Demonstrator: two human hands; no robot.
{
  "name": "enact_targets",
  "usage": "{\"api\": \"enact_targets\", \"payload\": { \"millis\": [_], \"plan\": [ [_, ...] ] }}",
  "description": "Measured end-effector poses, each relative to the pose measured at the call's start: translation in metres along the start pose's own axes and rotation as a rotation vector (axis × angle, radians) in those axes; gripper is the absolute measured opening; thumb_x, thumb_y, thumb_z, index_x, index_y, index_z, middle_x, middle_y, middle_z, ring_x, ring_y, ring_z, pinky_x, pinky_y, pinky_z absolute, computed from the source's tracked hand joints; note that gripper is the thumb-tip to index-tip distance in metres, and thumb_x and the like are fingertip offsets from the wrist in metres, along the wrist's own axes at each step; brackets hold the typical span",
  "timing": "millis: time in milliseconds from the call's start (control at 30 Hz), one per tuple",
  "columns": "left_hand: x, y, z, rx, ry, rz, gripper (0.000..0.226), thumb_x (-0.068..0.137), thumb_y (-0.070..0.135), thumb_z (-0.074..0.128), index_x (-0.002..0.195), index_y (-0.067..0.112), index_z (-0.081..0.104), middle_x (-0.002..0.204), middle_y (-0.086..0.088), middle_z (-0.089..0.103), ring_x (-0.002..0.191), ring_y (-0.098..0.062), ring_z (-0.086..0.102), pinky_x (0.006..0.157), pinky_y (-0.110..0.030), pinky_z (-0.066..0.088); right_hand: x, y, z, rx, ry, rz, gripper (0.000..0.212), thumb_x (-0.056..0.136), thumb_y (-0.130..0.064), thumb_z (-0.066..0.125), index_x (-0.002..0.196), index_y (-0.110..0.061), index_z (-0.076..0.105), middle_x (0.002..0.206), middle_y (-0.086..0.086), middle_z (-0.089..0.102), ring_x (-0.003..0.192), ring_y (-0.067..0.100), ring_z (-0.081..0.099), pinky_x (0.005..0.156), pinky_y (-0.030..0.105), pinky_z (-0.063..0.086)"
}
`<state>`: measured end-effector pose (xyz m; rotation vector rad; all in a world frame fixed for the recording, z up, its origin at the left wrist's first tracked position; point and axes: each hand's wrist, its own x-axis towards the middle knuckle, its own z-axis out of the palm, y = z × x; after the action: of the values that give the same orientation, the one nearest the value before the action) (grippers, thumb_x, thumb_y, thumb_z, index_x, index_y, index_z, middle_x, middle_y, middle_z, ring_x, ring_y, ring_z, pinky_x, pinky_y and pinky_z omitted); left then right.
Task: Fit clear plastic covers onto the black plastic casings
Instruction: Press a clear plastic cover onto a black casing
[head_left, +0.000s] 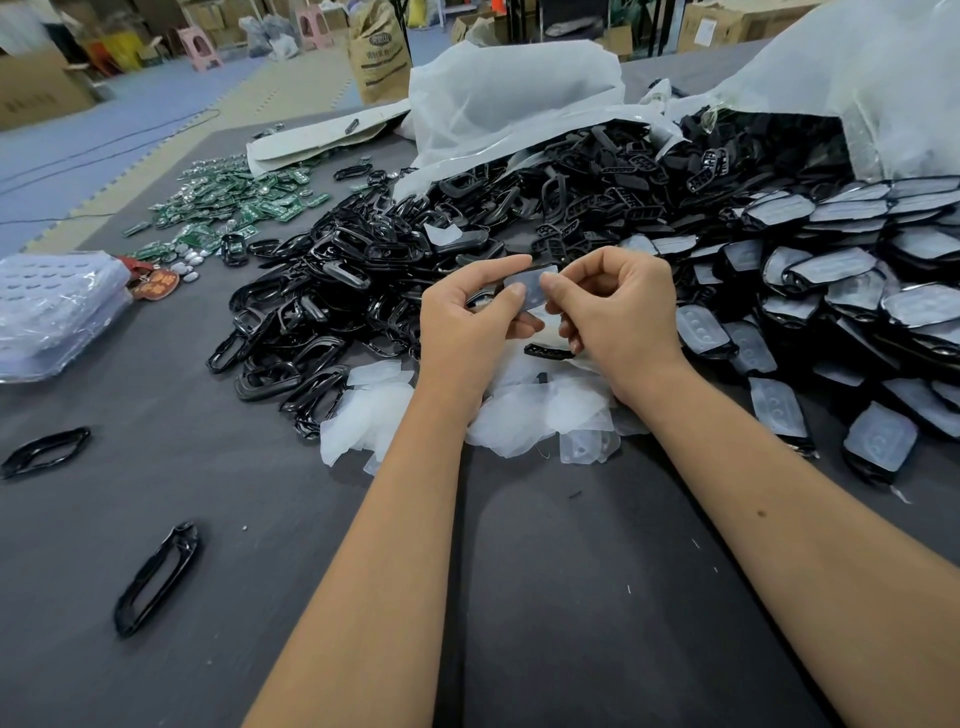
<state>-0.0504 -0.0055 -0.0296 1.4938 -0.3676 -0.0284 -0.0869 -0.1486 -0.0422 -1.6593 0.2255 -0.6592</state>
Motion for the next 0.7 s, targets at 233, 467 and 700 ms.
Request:
{"api": "enact_targets", "payload": {
  "millis": [233, 467, 700],
  "plan": [
    [0.0009, -0.0013, -0.0001, 0.018, -0.001, 0.018, 0.029, 0.094, -0.004, 0.063, 0.112, 0.013, 0.078, 0.101, -0.007, 0.077, 0.064, -0.017, 0.069, 0.068, -0.026, 0.059, 0.0007, 0.0003, -0.0007, -0.015, -0.005, -0.007, 0.018, 0.088, -0.019, 0.082, 0.080, -0.010, 0.069, 0.066, 0.005, 0.074, 0.046, 0.020, 0.064, 0.042, 0.027, 0.047],
    [0.0019, -0.0029, 0.0006, 0.032, 0.002, 0.023, 0.030, 0.094, -0.006, 0.060, 0.111, 0.012, 0.078, 0.097, -0.004, 0.077, 0.061, -0.018, 0.069, 0.065, -0.025, 0.058, -0.0003, -0.0011, 0.0004, -0.065, 0.014, -0.027, 0.018, 0.088, -0.019, 0.081, 0.080, -0.008, 0.069, 0.064, 0.004, 0.073, 0.044, 0.019, 0.064, 0.043, 0.025, 0.046],
    [0.0033, -0.0064, 0.0002, 0.045, 0.000, 0.038, 0.027, 0.096, -0.002, 0.063, 0.108, 0.015, 0.079, 0.096, -0.001, 0.077, 0.061, -0.017, 0.069, 0.063, -0.024, 0.058, -0.0010, -0.0015, 0.0010, -0.087, 0.036, -0.018, 0.018, 0.088, -0.021, 0.080, 0.078, -0.011, 0.069, 0.064, 0.002, 0.074, 0.044, 0.019, 0.064, 0.043, 0.024, 0.046]
  ]
}}
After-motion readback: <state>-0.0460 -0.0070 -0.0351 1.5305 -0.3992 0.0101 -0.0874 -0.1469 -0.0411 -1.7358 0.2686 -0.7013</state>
